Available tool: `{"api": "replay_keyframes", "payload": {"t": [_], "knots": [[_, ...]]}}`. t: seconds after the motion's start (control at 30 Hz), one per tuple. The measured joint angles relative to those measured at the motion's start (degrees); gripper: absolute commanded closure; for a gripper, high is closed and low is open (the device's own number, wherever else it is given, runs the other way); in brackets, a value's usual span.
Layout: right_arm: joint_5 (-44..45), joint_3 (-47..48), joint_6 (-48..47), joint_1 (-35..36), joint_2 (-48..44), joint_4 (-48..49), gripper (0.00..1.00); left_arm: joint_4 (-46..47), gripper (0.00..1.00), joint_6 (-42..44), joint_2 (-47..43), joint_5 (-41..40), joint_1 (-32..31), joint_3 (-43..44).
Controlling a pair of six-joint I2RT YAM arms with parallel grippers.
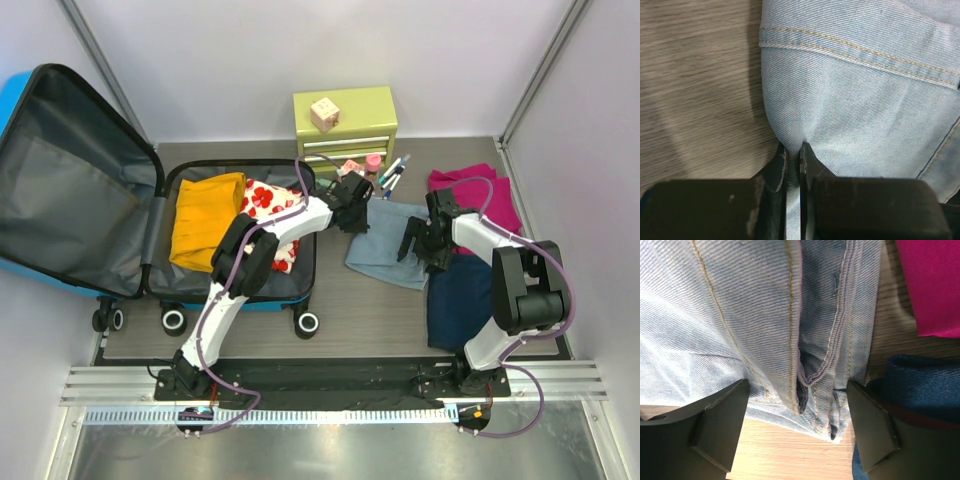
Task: Pack the luggage
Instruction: Pick up the clothes at the center of the board, then place the clothes in the luggage.
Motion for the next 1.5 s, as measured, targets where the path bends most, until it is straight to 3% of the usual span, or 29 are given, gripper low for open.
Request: {"api": "replay_keyframes", "payload": {"t": [0.37, 0.67, 0.97, 1.1, 1.3, 1.5], "knots": [[0.5, 0.0, 0.0, 0.0, -0.2, -1.5, 0.12, -2.6, 1.00, 1.1, -6.8, 0.2, -0.7, -6.0], [-0.9, 0.3, -0.1, 0.1, -0.2, -2.2, 0.12, -8.5, 1.00, 4.4, -14.8, -1.2, -1.4, -5.8], [-5.4, 1.3, 0.0, 0.8, -0.2, -2.1, 0.11, -17.9, 1.00, 9.3, -17.1, -4.4, -1.7, -1.9], [-7.4, 1.5, 0.0, 1.0, -0.2, -1.3, 0.00, -20.8, 1.00, 11.5, -18.7, -4.6, -1.5, -0.6], [-10.0, 2.0, 0.2, 1.2, -0.2, -0.5, 0.00, -23.6, 1.00, 13.1, -21.0, -3.7, 0.5, -0.4], [-2.4, 1.0, -1.3, -0.4, 0.4, -4.0, 0.00, -28.1, 1.00, 16.1, -25.4, -6.8, 5.5, -0.3]]}}
